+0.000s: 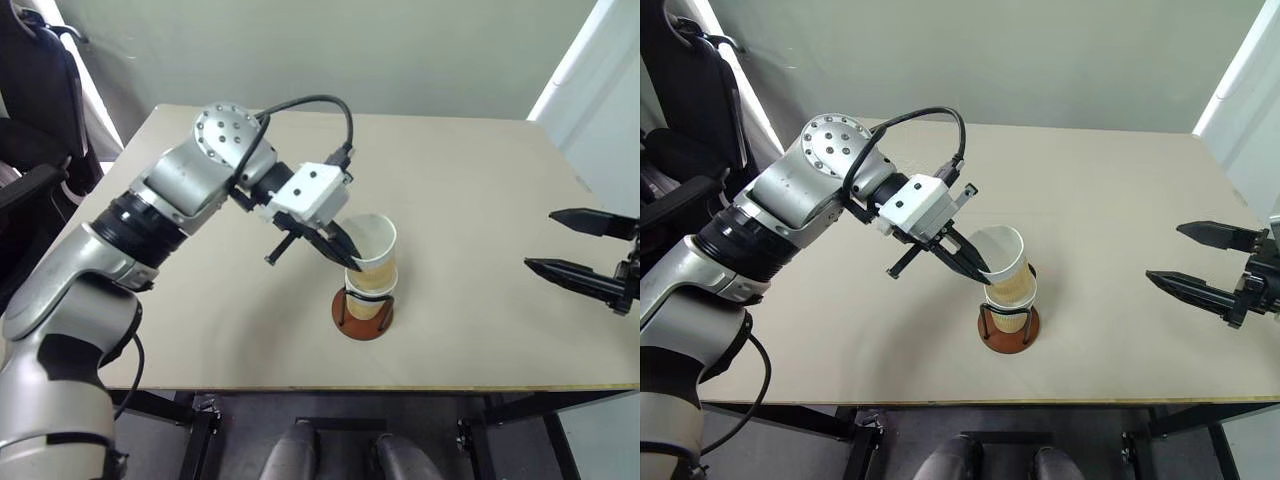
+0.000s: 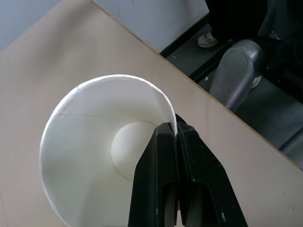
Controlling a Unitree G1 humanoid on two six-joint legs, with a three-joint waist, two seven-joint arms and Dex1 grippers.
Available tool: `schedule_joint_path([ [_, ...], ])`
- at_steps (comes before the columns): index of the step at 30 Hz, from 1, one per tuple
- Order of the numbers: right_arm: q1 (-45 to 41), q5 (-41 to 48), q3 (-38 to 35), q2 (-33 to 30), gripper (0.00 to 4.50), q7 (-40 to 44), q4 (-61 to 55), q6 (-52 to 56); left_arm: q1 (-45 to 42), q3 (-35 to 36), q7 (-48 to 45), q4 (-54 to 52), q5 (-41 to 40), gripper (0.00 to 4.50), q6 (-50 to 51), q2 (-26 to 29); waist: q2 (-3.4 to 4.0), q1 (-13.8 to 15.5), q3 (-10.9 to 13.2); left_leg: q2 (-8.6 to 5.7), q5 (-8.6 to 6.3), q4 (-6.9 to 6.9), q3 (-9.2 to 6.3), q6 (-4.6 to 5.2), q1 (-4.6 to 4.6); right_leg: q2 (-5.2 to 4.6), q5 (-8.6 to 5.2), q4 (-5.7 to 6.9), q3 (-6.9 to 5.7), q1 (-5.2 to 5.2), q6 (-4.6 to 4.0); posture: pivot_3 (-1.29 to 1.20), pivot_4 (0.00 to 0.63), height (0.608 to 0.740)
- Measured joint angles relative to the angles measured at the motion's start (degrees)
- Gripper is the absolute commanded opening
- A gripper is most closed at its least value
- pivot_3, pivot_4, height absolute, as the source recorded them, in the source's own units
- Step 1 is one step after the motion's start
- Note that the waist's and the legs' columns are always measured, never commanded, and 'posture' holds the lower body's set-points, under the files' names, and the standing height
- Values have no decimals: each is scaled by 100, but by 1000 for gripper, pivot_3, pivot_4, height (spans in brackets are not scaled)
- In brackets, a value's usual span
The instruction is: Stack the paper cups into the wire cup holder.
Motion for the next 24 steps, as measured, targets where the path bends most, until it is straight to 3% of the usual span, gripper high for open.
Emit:
schedule_joint_path([
  [2,0,7,-2,3,4500,0,-6,5,1,-33,0,0,71,50,-20,0,0,0,0,0,0,-1,0,0,0,0,0,-3,0,1,0,0,150,740],
  [5,-6,10,-1,3,4500,0,-5,4,2,-38,-1,69,152,628,-35,-53,0,1,0,0,0,0,-1,0,3,0,1,-3,0,6,1,0,150,740],
  [16,-253,23,212,3,4500,-101,0,2,29,86,-4,715,610,4482,-342,-465,1,2,1,0,0,1,-1,1,1,0,3,-4,0,4,1,0,150,740],
  [21,-211,186,239,-11,4500,130,-51,8,190,972,-11,726,379,4482,161,-709,1,-7,1,0,0,-2,1,1,-1,0,4,-7,0,2,4,0,150,740],
  [24,-92,199,239,-100,4500,390,-112,5,289,1715,-13,697,74,4482,914,-432,4,-32,2,2,2,-11,2,-2,2,1,3,-7,-1,-1,4,0,150,740],
])
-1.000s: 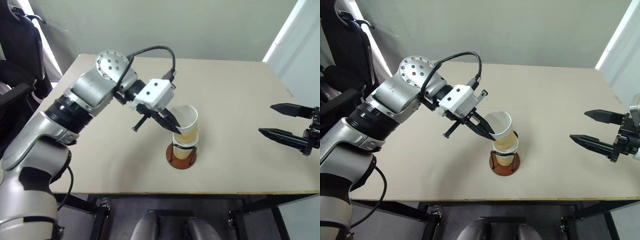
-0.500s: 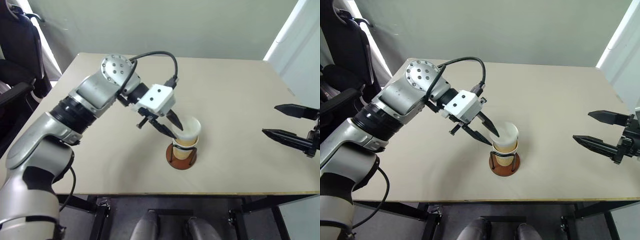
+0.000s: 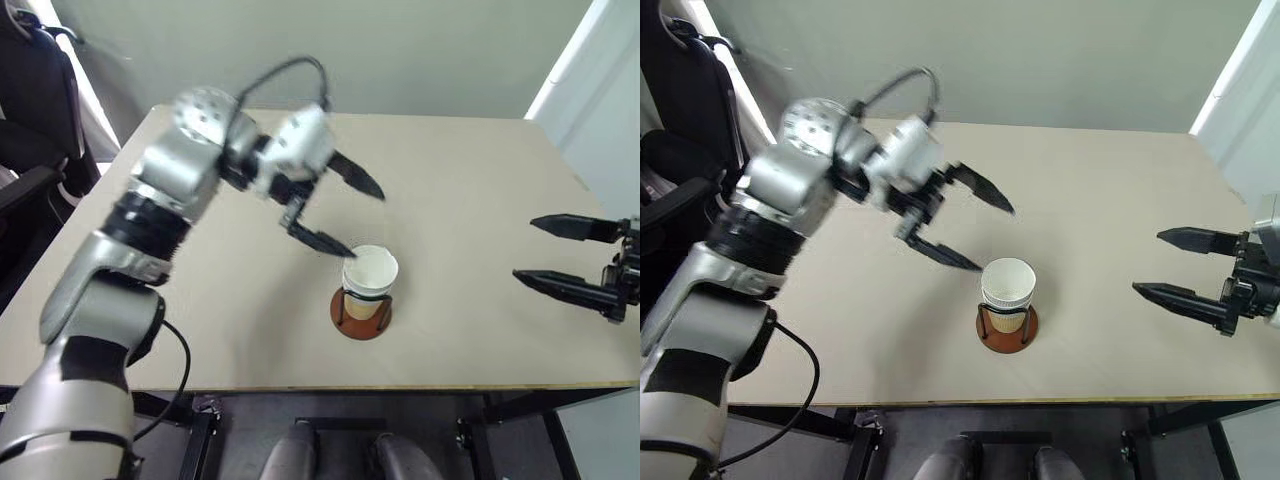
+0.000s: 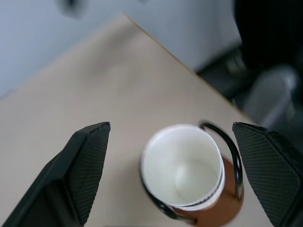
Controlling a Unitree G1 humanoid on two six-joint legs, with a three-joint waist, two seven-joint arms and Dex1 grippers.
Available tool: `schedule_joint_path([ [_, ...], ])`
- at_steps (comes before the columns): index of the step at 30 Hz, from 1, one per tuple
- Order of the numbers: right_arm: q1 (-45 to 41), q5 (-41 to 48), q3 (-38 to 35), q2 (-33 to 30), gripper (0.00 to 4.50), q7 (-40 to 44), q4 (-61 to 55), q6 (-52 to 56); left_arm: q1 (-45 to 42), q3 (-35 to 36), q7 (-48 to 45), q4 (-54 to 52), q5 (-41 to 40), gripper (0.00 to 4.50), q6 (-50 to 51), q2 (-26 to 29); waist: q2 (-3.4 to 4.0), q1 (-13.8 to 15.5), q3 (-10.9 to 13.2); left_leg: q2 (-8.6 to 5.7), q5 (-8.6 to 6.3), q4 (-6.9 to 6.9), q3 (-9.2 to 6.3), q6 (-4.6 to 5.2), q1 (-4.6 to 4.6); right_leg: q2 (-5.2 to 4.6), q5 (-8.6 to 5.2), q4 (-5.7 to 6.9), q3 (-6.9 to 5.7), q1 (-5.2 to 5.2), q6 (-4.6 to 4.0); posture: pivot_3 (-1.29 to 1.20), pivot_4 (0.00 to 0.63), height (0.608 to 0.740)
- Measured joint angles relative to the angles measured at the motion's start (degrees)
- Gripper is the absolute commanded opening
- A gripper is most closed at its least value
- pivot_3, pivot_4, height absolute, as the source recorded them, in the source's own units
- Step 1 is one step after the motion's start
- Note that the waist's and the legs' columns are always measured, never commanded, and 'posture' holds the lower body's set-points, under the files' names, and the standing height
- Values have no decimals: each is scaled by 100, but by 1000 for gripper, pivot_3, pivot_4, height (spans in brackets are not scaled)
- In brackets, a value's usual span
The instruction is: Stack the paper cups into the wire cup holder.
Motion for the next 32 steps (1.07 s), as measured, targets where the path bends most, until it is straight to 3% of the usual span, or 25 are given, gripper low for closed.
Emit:
schedule_joint_path([
  [6,21,-89,138,-116,4500,469,190,-203,1275,1306,2,-292,-138,4482,1130,1522,27,-121,-10,0,8,-25,1,-8,16,0,-4,-2,4,-3,-7,0,150,740],
  [9,-37,-161,315,-130,4500,667,379,-372,3108,1909,142,-765,-138,4482,1519,2222,42,-158,-17,0,11,-36,2,-13,26,1,-9,0,4,-2,-16,0,150,740],
  [13,-169,-224,568,-126,4500,817,478,-531,4496,2723,838,-1555,-428,4482,2125,2123,13,-60,-10,-2,36,-33,-17,-23,24,1,-10,6,-9,-21,-35,0,150,740],
  [17,-274,-267,689,-129,4500,881,624,-598,4986,3789,1256,-2146,-854,4482,2513,2117,8,-29,-13,-4,34,-33,-10,-27,34,-1,-27,5,-8,-3,-89,0,150,740],
  [21,-301,-300,727,-141,4500,1025,788,-627,5536,4529,1370,-2431,-1091,4482,2645,1953,11,-66,-14,-3,29,-50,-6,-40,56,0,-26,30,-4,9,-90,0,150,740],
  [32,-544,-430,807,-328,4500,1322,1102,-759,6340,5397,1755,-3162,-1170,4482,2841,1849,11,-93,-14,2,24,-63,-6,-57,81,4,-50,65,-5,12,-119,0,150,740],
])
